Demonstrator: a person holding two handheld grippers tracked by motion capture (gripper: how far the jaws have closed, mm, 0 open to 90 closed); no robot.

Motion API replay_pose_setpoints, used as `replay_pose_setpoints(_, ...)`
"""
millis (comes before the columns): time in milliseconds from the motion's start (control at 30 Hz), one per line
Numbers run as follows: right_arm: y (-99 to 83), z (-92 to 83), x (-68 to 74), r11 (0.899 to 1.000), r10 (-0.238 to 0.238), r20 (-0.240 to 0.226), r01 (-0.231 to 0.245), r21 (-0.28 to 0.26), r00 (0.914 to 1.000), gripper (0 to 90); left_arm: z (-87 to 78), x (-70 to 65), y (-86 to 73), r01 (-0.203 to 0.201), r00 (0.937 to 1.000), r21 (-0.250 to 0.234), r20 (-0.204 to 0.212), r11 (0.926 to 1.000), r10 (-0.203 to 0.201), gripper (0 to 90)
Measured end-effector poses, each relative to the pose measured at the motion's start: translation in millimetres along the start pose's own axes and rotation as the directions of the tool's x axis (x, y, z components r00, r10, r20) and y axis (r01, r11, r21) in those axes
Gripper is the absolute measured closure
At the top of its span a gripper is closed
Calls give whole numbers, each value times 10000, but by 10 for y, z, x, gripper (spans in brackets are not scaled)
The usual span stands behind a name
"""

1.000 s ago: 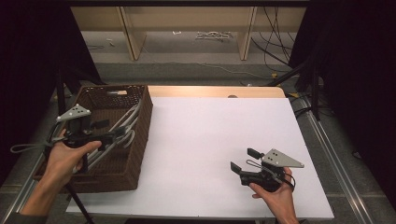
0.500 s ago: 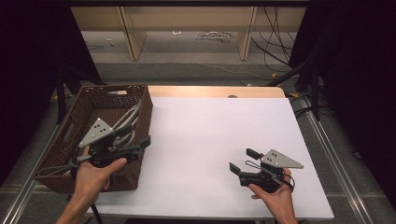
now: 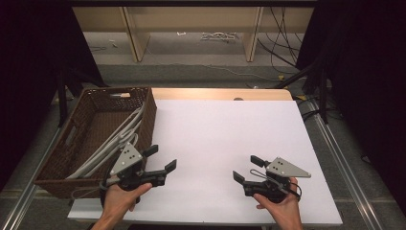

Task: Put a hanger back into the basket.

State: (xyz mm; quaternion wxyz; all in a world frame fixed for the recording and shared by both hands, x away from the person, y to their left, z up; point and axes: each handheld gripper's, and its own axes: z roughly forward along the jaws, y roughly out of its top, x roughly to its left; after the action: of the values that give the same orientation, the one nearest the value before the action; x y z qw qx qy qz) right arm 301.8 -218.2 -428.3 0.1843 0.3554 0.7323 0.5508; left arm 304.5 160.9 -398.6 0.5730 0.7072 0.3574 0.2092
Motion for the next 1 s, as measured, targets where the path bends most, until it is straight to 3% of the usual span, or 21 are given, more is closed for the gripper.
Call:
replay_pose_setpoints(67,-4,-34,23,9998,184,10,-184,94,9998,170,9,-21,-79,-317,9995,-24,-63,9995,317,188)
replay_pose_setpoints(167,-20,-58,28,9998,-93,28,94,-161,10000,163,13,-40,-195,-216,9998,110,24,9997,216,182)
replay_pose_setpoints(267,-45,-104,53,9999,110,46,-109,-36,9999,161,19,-33,-353,-750,9967,407,-284,9964,762,182)
replay_pose_setpoints(333,-67,-121,64,9997,69,51,-68,-217,10000,160,32,-8,-410,-576,9974,606,-398,9965,601,182)
replay_pose_setpoints(400,-77,-146,84,9999,52,54,-52,-111,10000,160,30,-10,-428,-429,9977,538,-500,9976,456,183)
replay_pose_setpoints(500,-101,-179,126,10000,-9,-7,8,-77,10000,159,-11,-10,-430,-793,9960,620,-364,9949,817,182)
replay_pose_setpoints(667,-130,-220,192,9999,-97,60,97,-92,9999,158,-39,18,-413,-831,9961,366,-253,9959,841,179)
replay_pose_setpoints(1000,-131,-205,165,9998,-132,30,133,-160,9999,158,-42,31,-394,-546,9982,136,-231,9984,549,178)
